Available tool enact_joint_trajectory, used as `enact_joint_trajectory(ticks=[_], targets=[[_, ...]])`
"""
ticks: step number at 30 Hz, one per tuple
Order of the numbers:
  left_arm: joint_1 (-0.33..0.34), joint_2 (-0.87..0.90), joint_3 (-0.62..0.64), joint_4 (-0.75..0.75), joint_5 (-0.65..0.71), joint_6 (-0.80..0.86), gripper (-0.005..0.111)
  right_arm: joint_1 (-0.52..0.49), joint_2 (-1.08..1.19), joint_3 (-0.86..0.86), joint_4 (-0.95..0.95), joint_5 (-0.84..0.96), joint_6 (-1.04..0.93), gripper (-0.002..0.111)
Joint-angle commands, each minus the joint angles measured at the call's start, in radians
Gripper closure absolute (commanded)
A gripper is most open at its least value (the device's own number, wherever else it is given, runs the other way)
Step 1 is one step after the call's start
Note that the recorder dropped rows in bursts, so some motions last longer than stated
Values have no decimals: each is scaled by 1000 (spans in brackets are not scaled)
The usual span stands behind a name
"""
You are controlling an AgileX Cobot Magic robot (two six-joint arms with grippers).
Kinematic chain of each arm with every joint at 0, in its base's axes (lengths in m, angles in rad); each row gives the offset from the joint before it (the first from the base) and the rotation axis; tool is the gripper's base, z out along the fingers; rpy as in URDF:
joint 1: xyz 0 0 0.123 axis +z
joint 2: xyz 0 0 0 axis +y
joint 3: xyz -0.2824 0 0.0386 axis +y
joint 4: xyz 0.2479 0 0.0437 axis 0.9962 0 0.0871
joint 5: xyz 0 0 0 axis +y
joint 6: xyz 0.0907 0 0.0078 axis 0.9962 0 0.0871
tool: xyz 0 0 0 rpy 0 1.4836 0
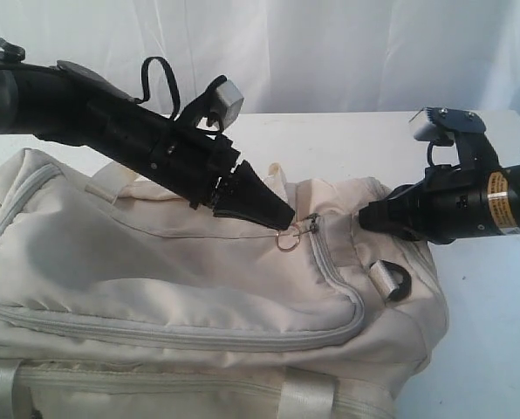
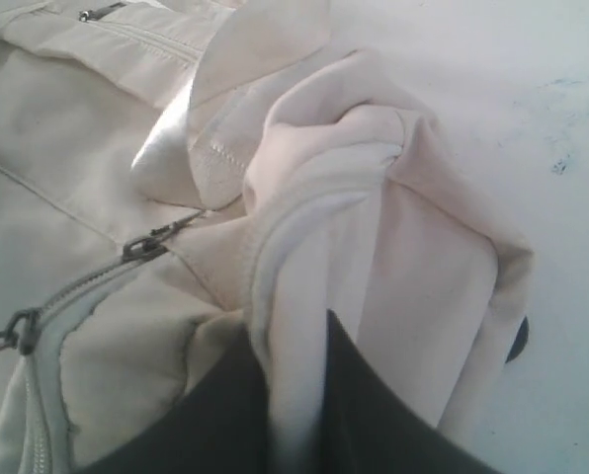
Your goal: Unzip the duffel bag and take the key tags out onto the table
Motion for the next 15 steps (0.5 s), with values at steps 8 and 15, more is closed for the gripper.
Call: enact_joint_trajectory(ticks=[8,15], targets=[[3,-20,5,-17,104,-34,107,-2,-2,-1,-6,50,-10,108],[-38,-20,5,79,104,-95,107,-2,-2,-1,-6,52,-10,108]])
